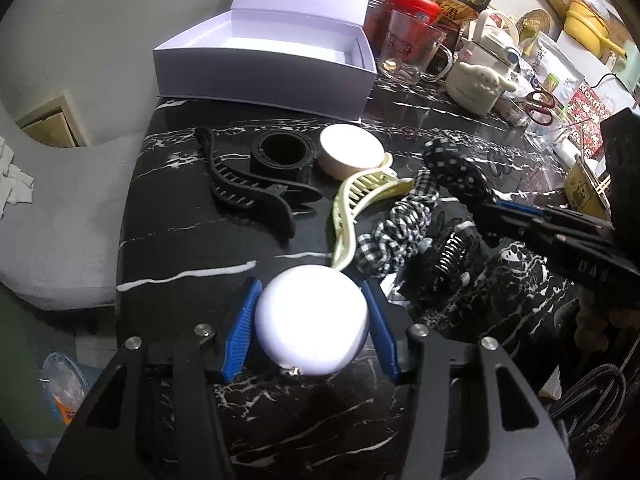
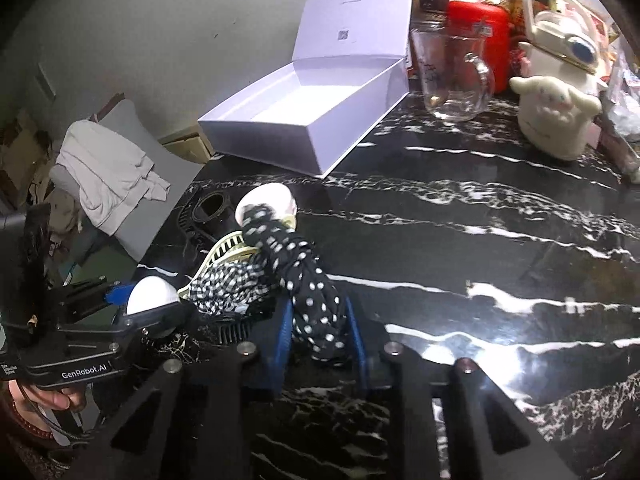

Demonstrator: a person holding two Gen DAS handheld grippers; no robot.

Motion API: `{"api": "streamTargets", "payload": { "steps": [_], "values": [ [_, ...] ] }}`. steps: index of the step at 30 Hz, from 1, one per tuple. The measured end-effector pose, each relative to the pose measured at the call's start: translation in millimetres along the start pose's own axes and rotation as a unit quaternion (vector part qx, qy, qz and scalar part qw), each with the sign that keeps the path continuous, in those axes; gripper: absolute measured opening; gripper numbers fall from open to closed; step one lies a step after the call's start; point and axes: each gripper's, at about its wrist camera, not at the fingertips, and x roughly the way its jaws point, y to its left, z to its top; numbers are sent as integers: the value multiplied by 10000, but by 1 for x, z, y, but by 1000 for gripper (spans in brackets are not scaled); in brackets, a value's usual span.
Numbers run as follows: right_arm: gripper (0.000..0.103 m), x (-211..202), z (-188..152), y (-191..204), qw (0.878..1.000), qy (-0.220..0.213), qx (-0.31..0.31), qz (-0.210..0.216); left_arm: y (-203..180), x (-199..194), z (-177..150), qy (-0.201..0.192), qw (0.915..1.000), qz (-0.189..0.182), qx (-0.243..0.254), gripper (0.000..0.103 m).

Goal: Organize objects
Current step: 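Grasp the white ball with the left tool while the right tool grasps the polka-dot scrunchie, then carry the white ball and polka-dot scrunchie with both tools into the white box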

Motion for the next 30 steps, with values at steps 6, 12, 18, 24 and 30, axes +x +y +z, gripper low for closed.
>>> {"api": "streamTargets", "payload": {
  "steps": [6, 12, 18, 24, 30],
  "values": [
    [24, -9, -9, -11, 9998, 17, 126, -155, -13, -2, -4, 11, 9999, -8, 123, 50],
    [24, -19, -23, -23, 9991, 62, 186, -378, -26, -5, -9, 39, 9998, -24, 212, 50],
    [24, -28, -31, -30, 9990, 37, 213, -389, -41, -6, -10, 66, 9994, -83, 331, 50],
    [24, -38, -28, -29, 9992, -59, 137, -383, -47, -10, -5, 18, 9992, -52, 388, 50],
    [24, -47, -17, -20, 9991, -186, -72, -362, -50, -14, 7, -94, 9990, -5, 428, 50]
  ]
}}
